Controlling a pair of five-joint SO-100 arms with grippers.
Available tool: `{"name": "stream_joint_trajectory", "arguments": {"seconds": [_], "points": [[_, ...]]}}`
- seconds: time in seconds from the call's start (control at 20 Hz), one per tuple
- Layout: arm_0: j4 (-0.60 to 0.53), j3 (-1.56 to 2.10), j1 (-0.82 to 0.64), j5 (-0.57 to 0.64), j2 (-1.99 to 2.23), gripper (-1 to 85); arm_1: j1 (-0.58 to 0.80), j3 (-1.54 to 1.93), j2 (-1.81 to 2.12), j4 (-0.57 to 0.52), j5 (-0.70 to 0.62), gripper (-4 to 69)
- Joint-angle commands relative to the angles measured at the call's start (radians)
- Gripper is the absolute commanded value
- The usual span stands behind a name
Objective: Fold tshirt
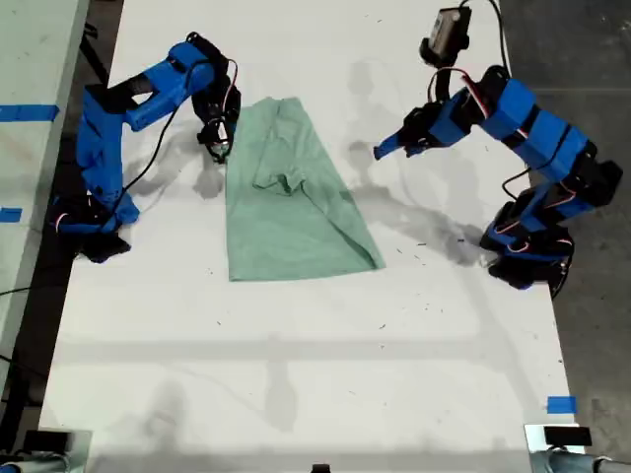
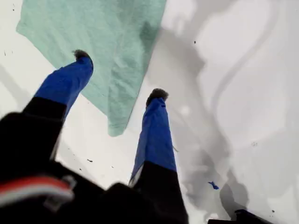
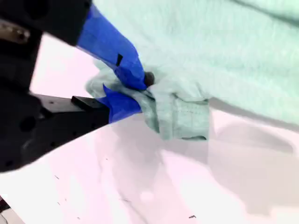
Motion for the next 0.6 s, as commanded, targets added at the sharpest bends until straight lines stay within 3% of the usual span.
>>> {"name": "stream_joint_trajectory", "arguments": {"seconds": [0.0,0.15,0.55], "points": [[0.034,-0.11,0.049,0.0,0.143,0.0,0.014,-0.003,0.063,-0.029,0.009,23.3],[-0.009,-0.138,0.107,0.02,0.195,0.0,0.014,0.005,0.063,-0.034,0.009,23.3],[-0.284,-0.259,0.296,0.067,-0.06,0.3,0.008,0.034,0.063,-0.052,0.017,23.2]]}}
